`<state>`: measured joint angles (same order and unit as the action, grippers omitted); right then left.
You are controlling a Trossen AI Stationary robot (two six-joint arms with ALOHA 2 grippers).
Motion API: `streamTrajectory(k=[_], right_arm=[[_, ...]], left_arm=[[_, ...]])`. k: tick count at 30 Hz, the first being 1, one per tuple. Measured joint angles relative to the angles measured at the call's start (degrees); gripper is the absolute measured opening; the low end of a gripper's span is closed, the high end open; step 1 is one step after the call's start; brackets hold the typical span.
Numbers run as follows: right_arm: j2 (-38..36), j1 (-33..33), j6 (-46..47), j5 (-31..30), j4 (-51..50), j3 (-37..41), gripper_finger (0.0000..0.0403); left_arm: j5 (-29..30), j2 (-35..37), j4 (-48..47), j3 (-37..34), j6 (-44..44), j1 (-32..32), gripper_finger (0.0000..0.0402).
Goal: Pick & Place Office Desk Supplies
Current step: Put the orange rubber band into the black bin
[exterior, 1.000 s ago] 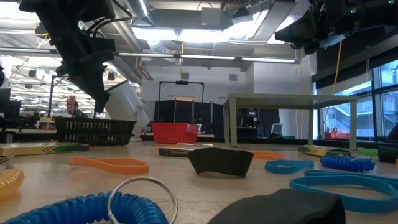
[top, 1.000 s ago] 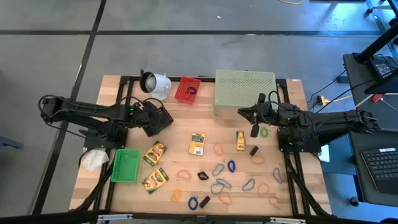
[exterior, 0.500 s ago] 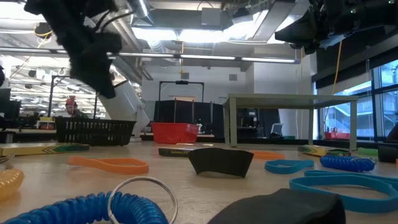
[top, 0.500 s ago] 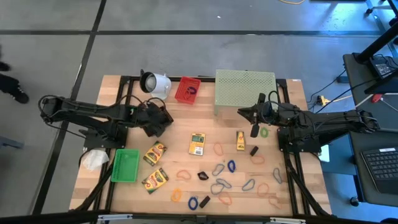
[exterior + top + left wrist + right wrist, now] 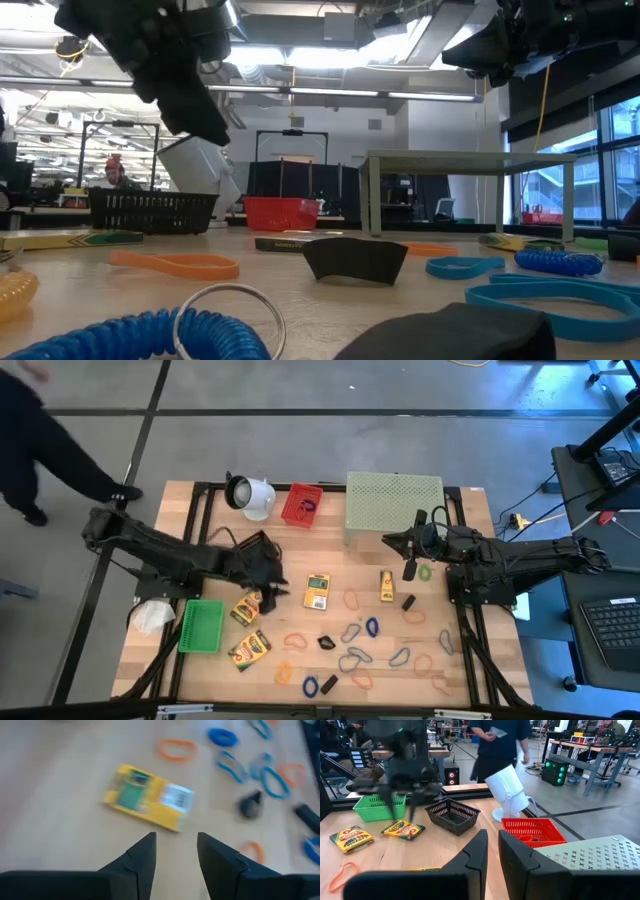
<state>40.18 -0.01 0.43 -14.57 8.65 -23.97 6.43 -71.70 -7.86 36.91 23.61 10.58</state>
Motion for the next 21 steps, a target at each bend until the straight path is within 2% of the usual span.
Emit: streamTrajectory(k=[7,13,21], right_arm=[[0.0,0.0,0.4,0.0,0.0,0.0,0.0049],[0.0,0.0,3.7,0.0,-0.1,0.0,0.0049],[0.0,0.0,4.8,0.0,0.0,0.0,0.0049]], left_arm=[[-2.1,-9.4,9.1,0.0,-6.2,7.9,0.0153],[-2.1,-15.5,15.2,0.0,-6.9,11.7,0.0154],[-2.0,-18.6,20.2,0.0,-6.5,14.2,0.0156]])
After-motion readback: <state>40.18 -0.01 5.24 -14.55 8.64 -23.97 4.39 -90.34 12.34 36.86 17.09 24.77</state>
